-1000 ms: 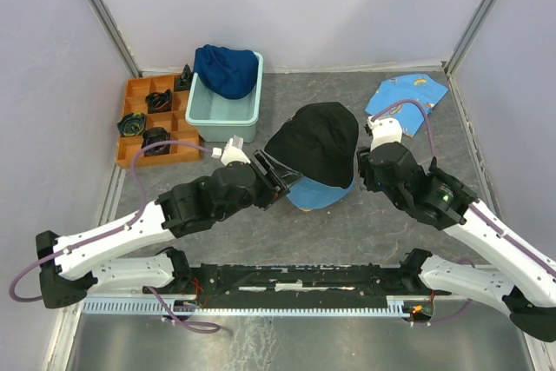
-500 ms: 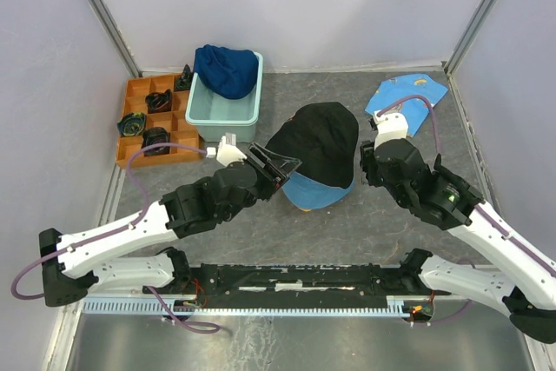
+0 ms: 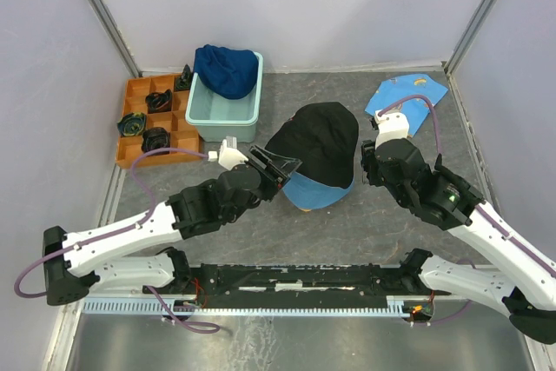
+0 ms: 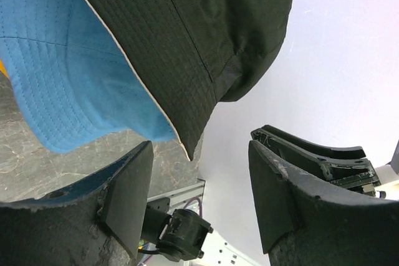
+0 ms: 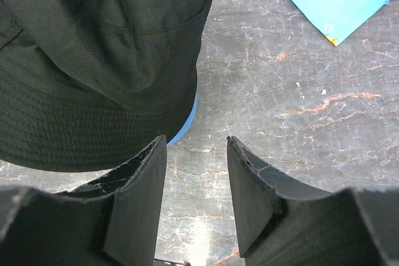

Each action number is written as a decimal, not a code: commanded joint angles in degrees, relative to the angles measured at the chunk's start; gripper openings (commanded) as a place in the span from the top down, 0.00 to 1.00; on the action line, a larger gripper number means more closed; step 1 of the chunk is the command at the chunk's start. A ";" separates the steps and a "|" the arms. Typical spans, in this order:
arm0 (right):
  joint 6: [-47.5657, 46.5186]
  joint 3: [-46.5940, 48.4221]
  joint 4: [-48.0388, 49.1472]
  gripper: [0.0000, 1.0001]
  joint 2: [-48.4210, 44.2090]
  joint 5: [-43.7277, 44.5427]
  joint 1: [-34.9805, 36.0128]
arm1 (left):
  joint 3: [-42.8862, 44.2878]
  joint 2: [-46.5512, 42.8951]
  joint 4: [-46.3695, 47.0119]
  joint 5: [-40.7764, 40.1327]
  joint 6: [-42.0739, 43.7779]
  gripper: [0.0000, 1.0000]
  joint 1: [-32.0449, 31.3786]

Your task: Stack the hats

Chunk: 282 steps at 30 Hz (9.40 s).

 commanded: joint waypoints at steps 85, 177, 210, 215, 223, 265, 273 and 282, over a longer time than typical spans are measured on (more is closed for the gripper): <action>28.35 -26.69 38.16 0.44 11.44 -67.24 -55.39 | -14.53 10.71 23.91 41.34 19.62 0.73 30.51; 53.68 -41.31 79.76 0.50 19.14 -85.47 -62.05 | -27.48 22.71 67.80 54.41 11.67 0.39 39.22; 54.23 -42.39 80.63 0.49 18.83 -86.10 -62.08 | -31.46 31.59 85.89 55.16 2.79 0.87 36.38; 55.55 -43.37 83.37 0.49 19.20 -86.92 -62.19 | -31.60 31.62 86.46 55.19 2.49 0.97 36.38; 46.98 -43.33 70.99 0.49 15.51 -87.60 -63.04 | -30.26 32.74 85.73 55.74 3.27 0.97 36.36; 35.89 -41.87 54.54 1.00 14.72 -81.62 -56.85 | -30.62 36.91 81.48 56.31 4.50 0.97 36.41; 32.31 -43.29 54.02 1.00 19.59 -78.68 -56.98 | -33.04 39.81 81.78 56.09 6.26 0.97 36.42; 30.33 -43.20 54.17 1.00 23.18 -75.99 -57.22 | -33.87 44.68 83.60 56.21 7.83 0.97 36.83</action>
